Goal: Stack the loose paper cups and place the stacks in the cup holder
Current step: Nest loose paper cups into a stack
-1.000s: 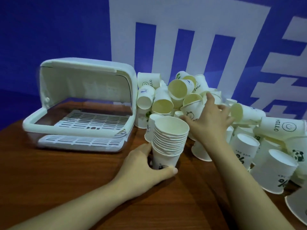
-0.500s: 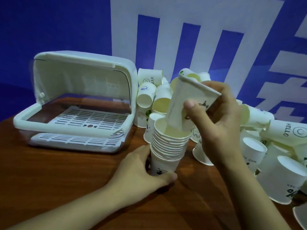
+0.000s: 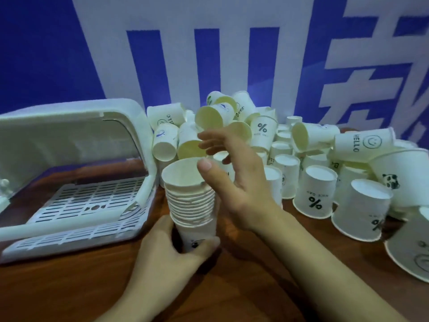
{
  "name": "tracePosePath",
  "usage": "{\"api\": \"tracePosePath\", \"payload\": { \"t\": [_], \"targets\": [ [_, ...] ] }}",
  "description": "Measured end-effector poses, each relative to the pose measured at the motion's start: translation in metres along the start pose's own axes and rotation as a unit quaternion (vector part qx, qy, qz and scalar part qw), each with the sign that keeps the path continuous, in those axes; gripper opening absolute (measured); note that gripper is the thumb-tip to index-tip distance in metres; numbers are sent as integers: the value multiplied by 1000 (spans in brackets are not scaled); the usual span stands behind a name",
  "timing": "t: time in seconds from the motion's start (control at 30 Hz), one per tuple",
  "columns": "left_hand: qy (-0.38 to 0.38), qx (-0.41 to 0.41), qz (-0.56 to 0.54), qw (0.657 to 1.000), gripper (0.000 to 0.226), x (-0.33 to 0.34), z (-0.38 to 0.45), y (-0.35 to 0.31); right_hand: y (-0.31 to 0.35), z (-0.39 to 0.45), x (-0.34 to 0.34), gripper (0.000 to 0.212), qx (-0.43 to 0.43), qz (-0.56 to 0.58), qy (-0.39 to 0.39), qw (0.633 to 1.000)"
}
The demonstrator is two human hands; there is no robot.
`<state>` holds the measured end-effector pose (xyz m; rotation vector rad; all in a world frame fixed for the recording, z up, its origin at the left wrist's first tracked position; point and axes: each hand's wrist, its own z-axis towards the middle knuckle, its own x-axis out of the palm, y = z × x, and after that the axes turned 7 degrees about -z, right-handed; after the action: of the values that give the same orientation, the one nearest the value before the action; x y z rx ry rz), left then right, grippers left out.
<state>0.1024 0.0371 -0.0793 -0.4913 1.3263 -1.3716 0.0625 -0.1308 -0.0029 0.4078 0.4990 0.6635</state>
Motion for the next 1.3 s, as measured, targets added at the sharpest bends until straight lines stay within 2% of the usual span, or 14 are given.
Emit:
{"api": "tracePosePath", "payload": {
  "t": [0.1,0.2,0.37,0.5,0.6,0.7,0.83,0.93,1.07,1.13,1.2,1.3],
  "targets": [
    [-8,-8,1,1000,53,1,4,0,-5,-3,9,38,-12,-49,4,999],
    [-13,1,3,1000,53,3,5,3,-7,-4,16,38,-14,-76,16,997],
    [4,8,-3,1000,67,3,6,2,-8,-4,12,37,-12,-77,23,997],
    [40,13,9,999,66,2,1,-9,9,-18,-8,44,43,-120,31,991],
    [95,35,23,995,49,10,-9,-22,27,-63,-52,32,67,-144,-75,985],
    [128,55,12,990,43,31,-22,-36,36,-126,-93,18,86,-218,-182,955],
    [182,79,-6,980,42,68,-37,-58,43,-175,-130,10,152,-238,-270,921],
    [207,81,-24,975,39,86,-40,-70,55,-170,-164,11,168,-289,-292,896],
    [224,75,-58,970,40,85,-41,-67,41,-114,-221,24,243,-386,-231,859],
    [235,74,-64,967,42,81,-42,-65,25,-83,-239,48,314,-426,-155,834],
    [244,78,-68,964,43,79,-42,-66,12,-58,-243,81,364,-499,-60,784],
    [244,90,-76,963,43,79,-41,-64,-7,-33,-237,104,372,-594,18,713]
  ]
}}
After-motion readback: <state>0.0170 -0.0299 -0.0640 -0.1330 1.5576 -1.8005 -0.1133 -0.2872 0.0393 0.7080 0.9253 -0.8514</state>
